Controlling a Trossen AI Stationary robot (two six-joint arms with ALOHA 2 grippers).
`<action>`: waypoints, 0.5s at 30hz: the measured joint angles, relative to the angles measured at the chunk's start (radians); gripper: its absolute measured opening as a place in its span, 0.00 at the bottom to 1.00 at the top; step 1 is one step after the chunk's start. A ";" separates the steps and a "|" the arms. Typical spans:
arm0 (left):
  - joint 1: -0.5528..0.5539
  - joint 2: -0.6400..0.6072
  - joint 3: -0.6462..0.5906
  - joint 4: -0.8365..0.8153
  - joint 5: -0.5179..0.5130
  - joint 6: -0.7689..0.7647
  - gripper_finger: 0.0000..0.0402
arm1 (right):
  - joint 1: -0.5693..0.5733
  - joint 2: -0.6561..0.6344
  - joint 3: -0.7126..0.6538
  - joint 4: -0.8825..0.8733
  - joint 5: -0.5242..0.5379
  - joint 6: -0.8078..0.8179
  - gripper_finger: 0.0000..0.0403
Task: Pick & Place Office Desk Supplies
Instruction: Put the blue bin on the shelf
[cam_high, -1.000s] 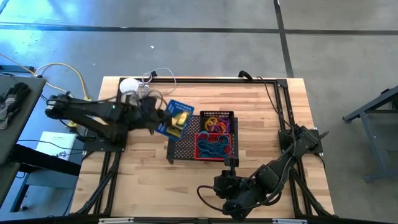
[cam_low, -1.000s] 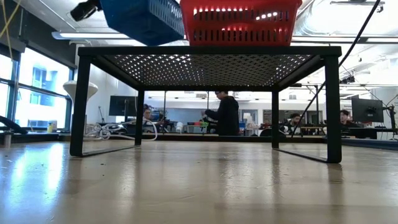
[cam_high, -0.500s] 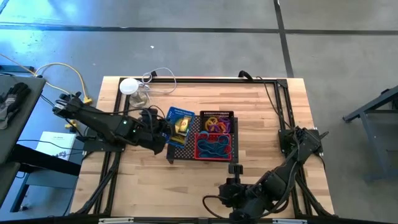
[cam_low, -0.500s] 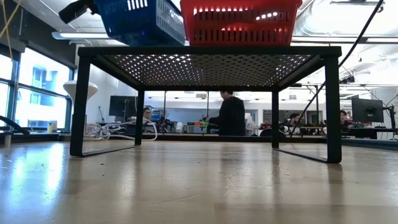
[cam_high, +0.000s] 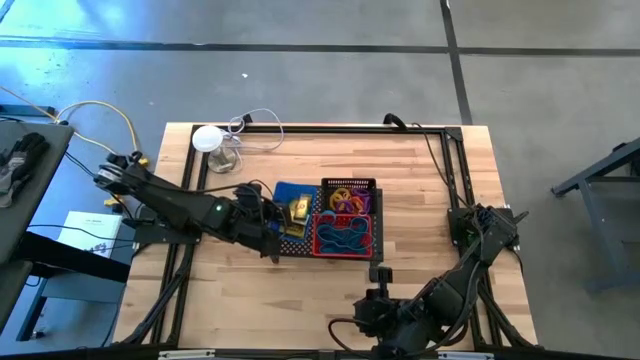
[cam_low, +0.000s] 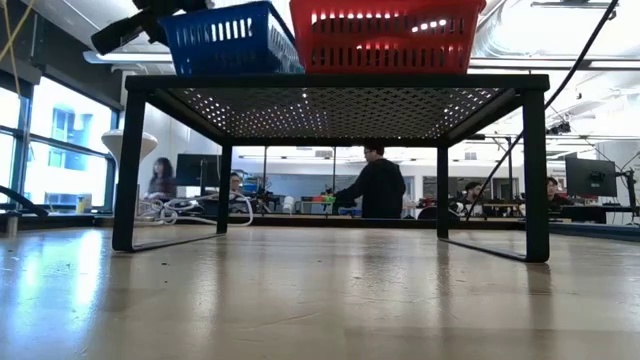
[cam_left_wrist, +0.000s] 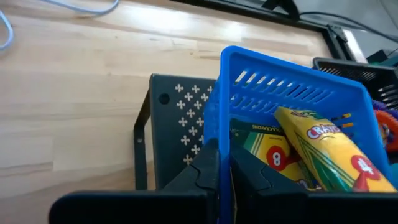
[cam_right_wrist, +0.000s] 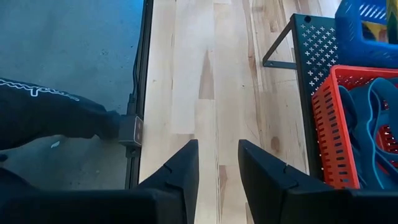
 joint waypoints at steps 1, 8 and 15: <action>0.000 0.004 0.000 -0.001 0.004 -0.003 0.03 | 0.000 0.000 0.000 0.000 0.000 0.000 0.25; 0.000 0.016 0.000 0.004 0.010 -0.001 0.03 | 0.000 0.000 0.000 0.000 0.000 -0.001 0.25; 0.000 0.015 0.000 0.043 -0.016 0.067 0.04 | 0.000 0.000 0.000 0.000 0.000 -0.011 0.25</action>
